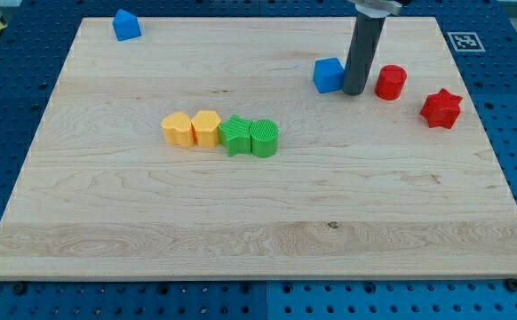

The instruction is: Move the blue cube to the blue triangle

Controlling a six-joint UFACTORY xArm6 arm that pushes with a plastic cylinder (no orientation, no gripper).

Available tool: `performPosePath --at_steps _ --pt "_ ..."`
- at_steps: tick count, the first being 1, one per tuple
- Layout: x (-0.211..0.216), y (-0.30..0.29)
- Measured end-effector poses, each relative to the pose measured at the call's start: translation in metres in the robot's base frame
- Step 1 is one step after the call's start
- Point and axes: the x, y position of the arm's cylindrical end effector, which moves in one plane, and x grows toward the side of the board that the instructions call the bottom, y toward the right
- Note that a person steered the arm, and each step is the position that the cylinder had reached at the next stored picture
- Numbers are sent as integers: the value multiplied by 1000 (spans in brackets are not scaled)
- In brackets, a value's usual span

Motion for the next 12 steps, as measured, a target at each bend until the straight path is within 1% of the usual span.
performPosePath --at_steps 1,2,3,4,5,7,8,10,11,12 --pt "-4 -22" --pt "-18 -30" --pt "-34 -20" --pt "-58 -10" --pt "-73 -10" --pt "-97 -45" --pt "-97 -45" --pt "-97 -67" --pt "-92 -36" --pt "-63 -36"
